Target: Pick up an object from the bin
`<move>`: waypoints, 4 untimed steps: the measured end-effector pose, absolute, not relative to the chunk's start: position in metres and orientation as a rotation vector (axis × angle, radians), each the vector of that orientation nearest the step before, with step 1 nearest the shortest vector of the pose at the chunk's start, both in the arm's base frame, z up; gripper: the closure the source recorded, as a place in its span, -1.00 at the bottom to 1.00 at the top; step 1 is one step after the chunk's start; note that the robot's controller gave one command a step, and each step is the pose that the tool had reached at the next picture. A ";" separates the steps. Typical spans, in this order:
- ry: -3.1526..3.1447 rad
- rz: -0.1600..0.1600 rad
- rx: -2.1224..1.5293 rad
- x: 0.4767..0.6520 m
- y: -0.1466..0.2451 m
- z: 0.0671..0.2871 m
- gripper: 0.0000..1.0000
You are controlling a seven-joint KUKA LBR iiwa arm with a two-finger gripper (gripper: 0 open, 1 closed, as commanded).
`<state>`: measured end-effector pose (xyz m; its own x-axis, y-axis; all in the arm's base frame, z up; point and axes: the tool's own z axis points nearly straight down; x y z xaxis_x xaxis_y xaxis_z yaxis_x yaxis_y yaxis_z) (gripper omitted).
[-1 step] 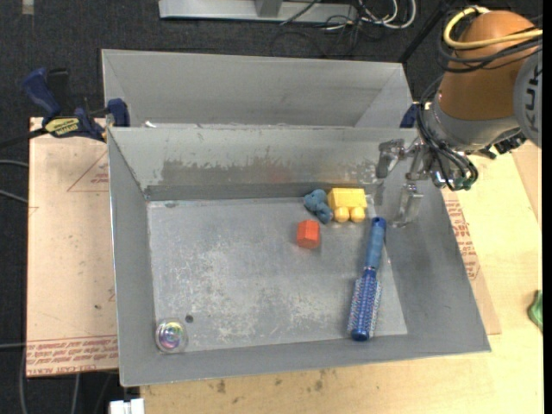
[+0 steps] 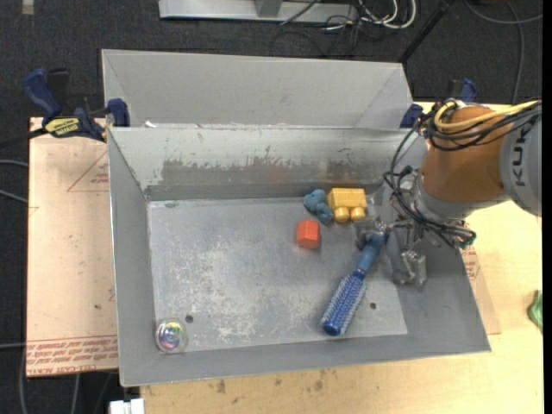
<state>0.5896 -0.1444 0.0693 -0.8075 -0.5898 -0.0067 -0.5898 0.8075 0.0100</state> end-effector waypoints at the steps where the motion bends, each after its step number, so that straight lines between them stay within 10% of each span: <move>1: 2.837 0.001 -1.341 0.583 -0.108 0.100 -1.00; 4: 2.499 0.008 -1.901 0.584 -0.094 0.069 -1.00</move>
Offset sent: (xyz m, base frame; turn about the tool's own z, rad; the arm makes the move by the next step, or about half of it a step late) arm -0.0076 0.0343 0.0307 -0.2548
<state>0.5843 -0.0943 0.0686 -0.2670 -0.9637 -0.0047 -0.9637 0.2670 0.0026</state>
